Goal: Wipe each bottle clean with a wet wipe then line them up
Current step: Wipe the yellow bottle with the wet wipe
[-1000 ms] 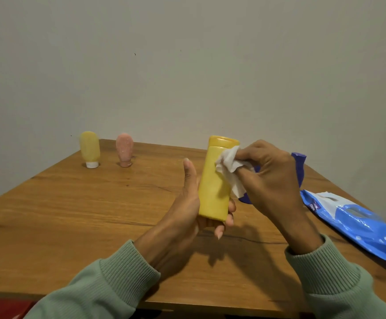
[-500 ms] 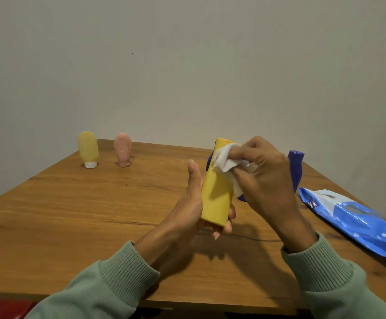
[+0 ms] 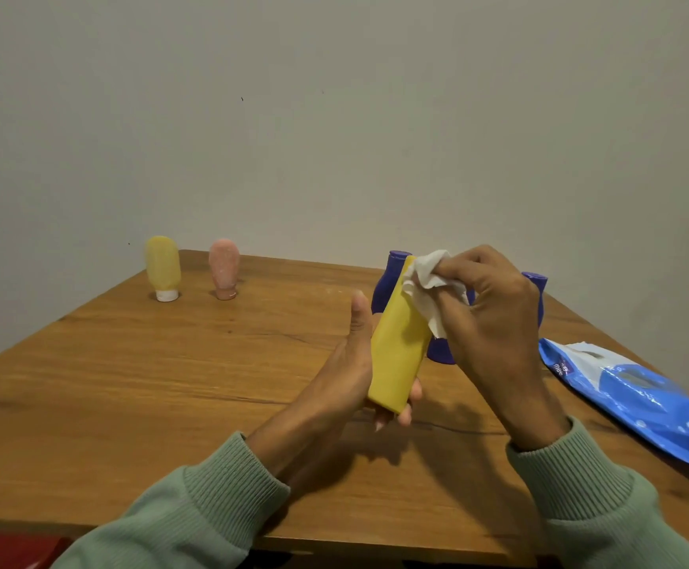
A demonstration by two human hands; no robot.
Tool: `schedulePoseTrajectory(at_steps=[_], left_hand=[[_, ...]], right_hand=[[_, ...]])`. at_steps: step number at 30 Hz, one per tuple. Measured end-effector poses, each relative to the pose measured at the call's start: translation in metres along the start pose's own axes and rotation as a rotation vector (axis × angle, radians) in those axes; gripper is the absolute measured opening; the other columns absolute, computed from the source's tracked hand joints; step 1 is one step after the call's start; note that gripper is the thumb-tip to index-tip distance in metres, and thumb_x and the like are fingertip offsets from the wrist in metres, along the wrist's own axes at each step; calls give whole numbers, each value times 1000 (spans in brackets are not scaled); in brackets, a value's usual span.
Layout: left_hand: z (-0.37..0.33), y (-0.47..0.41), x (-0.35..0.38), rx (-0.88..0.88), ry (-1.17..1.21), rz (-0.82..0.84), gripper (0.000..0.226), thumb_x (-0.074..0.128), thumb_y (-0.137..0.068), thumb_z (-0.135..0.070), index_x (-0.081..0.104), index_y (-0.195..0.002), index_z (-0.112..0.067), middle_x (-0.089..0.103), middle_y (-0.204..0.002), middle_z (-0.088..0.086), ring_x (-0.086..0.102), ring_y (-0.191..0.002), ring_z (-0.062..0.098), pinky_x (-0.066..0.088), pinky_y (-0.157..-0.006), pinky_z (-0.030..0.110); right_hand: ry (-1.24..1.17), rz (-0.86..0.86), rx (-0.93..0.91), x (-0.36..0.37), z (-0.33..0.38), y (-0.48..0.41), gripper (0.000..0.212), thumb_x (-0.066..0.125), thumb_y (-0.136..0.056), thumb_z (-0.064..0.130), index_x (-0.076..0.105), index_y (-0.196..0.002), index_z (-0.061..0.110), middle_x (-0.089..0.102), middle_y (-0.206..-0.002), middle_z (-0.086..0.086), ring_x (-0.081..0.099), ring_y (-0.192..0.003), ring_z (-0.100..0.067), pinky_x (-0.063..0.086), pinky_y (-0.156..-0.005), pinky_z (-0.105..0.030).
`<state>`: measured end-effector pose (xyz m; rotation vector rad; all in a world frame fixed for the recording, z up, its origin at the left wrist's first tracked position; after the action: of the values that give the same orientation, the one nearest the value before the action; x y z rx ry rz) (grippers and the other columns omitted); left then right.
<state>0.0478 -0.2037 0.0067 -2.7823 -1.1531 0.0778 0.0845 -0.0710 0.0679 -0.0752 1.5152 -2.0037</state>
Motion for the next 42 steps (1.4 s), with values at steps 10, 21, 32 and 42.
schedulePoseTrajectory(at_steps=[10,21,32,42], left_hand=[[0,-2,-4,9,115,-72,85,8,-82,-78,61,-112,-19,65,-82,21,62,-66,30,45,-50,28],[0,-6,-3,5,246,-55,87,8,-84,-78,57,-118,-15,62,-77,20,60,-58,27,43,-45,26],[-1,-10,-6,32,424,-20,84,10,-85,-77,59,-120,-18,62,-73,17,59,-56,28,45,-41,26],[-2,-9,-8,42,495,-29,81,12,-87,-73,54,-129,-17,66,-96,20,60,-67,31,52,-52,34]], right_hand=[[-87,268,-74,9,15,6,21,70,-82,12,71,-103,17,60,-96,7,57,-89,-7,54,-77,-37],[-60,268,-64,8,13,6,18,71,-81,10,73,-98,15,57,-86,10,54,-79,0,43,-69,-13],[-126,427,25,9,3,0,15,71,-81,15,74,-96,18,58,-87,12,55,-82,-3,44,-66,-11],[-99,455,40,7,9,0,15,71,-81,17,72,-95,19,52,-82,21,53,-82,1,44,-67,-7]])
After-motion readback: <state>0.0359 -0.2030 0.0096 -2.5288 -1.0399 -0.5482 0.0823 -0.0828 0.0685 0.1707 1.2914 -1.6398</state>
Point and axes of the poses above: each hand's wrist, its own y-axis away from the middle knuckle, its own x-axis out of the palm, z = x × y, the point moved 2 cm from there along -y, towards the middle knuckle
